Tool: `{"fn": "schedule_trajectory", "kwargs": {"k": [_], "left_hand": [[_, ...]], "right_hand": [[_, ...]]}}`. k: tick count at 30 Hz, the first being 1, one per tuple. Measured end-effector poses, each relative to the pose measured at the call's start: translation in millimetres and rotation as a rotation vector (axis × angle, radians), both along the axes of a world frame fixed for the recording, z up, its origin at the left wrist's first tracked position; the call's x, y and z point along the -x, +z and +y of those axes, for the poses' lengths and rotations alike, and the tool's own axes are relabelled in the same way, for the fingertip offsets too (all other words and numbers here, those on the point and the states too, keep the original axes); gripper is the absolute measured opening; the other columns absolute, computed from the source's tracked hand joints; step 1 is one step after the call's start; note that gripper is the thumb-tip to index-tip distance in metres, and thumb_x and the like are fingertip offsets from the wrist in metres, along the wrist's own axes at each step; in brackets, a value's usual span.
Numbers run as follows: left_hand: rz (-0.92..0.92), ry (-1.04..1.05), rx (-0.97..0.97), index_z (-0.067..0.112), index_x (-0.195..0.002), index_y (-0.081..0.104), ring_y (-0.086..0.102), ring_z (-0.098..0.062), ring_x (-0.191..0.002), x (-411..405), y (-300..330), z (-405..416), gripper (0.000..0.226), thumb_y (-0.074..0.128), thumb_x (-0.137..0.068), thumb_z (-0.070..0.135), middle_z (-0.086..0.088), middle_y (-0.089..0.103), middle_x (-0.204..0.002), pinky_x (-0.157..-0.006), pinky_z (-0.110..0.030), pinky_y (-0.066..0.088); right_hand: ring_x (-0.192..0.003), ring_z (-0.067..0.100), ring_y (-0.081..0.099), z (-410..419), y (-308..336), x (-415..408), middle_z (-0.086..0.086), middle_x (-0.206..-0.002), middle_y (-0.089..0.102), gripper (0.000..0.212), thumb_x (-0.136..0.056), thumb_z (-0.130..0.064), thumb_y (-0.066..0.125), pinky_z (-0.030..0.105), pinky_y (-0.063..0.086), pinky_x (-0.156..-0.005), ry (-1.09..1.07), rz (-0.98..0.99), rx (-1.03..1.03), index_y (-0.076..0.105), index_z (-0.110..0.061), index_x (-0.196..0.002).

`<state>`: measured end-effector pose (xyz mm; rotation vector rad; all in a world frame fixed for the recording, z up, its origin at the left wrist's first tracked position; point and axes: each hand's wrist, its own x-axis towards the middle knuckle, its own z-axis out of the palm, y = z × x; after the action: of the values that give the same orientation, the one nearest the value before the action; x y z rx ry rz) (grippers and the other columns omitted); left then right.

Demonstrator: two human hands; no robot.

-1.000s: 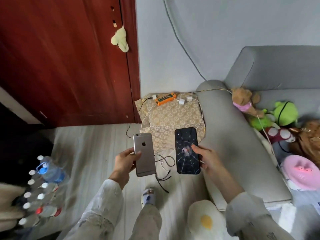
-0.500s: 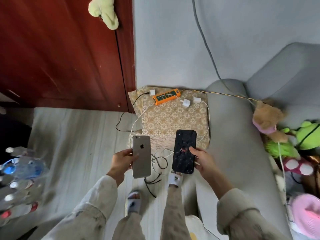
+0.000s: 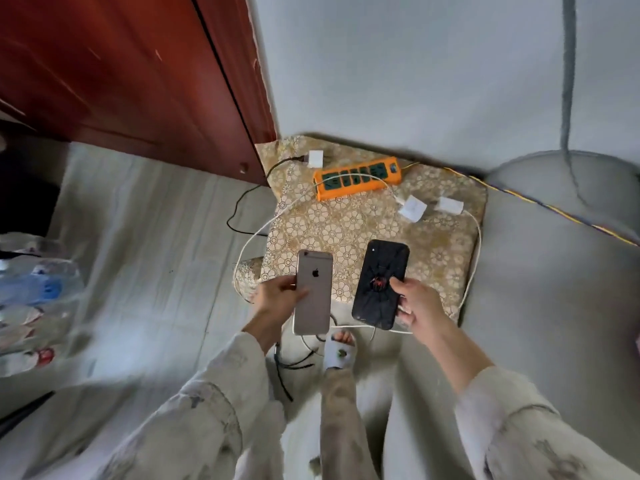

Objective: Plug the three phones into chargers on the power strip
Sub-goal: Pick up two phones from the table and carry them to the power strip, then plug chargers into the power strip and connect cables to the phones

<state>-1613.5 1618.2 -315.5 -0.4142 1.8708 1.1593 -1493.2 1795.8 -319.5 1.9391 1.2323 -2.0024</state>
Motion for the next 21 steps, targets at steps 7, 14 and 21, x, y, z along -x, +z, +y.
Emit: {"fn": "schedule_trajectory", "kwargs": {"k": [7,14,21], "left_hand": [[0.062,-0.014,0.082,0.003,-0.109,0.061,0.060,-0.022,-0.083,29.8,-79.1,45.4,0.036,0.070,-0.074,0.002,-0.014,0.067,-0.105,-0.069,-0.030,0.049],[0.277,-0.306,0.219,0.008,-0.115,0.058,0.060,-0.027,-0.099,34.2,-92.2,58.7,0.029,0.054,-0.086,0.007,-0.011,0.066,-0.113,-0.081,-0.031,0.047],[0.313,-0.620,0.205,0.017,-0.132,0.045,0.055,-0.034,-0.109,37.2,-79.0,48.7,0.042,0.042,-0.091,0.008,-0.017,0.050,-0.121,-0.094,-0.045,0.048]], "right_hand": [[-0.067,0.013,0.062,34.2,-70.3,29.1,0.005,-0.092,0.068,0.007,-0.085,-0.010,0.061,0.033,0.051,-0.064,0.104,0.003,-0.005,0.063,-0.012,-0.091],[-0.101,0.028,0.063,39.5,-87.1,35.2,0.014,-0.120,0.063,0.036,-0.086,-0.016,0.061,0.043,0.055,-0.077,0.267,-0.138,-0.187,0.057,-0.005,-0.121],[-0.097,0.033,0.065,38.4,-63.4,49.6,0.007,-0.124,0.060,0.034,-0.092,-0.024,0.052,0.039,0.052,-0.086,0.635,-0.278,-0.336,0.056,-0.003,-0.119]]}}
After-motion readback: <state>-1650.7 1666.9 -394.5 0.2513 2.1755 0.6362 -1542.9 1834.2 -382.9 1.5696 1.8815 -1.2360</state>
